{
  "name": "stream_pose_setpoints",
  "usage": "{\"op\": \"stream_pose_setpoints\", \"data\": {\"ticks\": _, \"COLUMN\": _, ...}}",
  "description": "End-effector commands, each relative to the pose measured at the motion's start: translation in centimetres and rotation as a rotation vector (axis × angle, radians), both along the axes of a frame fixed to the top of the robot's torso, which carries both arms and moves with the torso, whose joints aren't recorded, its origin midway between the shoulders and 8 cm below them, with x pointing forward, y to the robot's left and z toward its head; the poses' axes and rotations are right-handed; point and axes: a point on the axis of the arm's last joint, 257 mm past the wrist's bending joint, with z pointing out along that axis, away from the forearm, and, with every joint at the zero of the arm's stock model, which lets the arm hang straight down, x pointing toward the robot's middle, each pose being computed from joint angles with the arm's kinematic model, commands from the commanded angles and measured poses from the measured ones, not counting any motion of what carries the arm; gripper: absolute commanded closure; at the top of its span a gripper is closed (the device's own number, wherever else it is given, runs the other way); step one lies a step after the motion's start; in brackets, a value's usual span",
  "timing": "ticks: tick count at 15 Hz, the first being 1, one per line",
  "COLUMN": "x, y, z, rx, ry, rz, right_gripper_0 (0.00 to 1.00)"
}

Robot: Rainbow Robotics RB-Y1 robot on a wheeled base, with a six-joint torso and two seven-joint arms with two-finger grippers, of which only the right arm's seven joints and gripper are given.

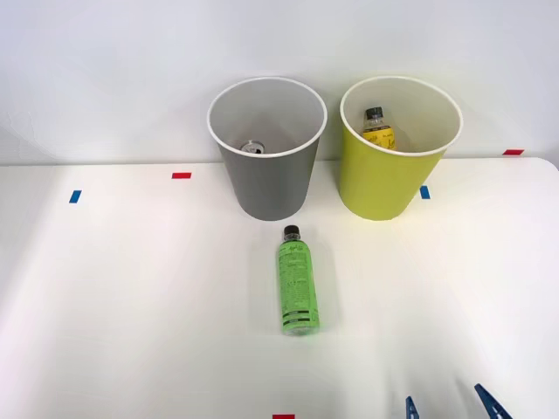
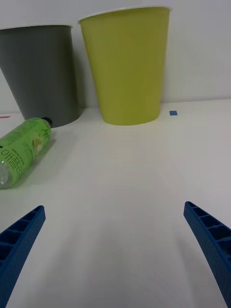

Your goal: Put cans in the gray bin, plastic bottles in the light green bin

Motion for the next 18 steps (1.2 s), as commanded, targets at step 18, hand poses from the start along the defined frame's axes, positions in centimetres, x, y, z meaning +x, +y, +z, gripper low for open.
{"op": "stream_pose_setpoints", "data": {"ticks": 18, "x": 10.8, "y": 5.3, "z": 4.7, "rx": -0.312, "ry": 0.652, "rz": 0.190, "right_gripper_0": 0.00}}
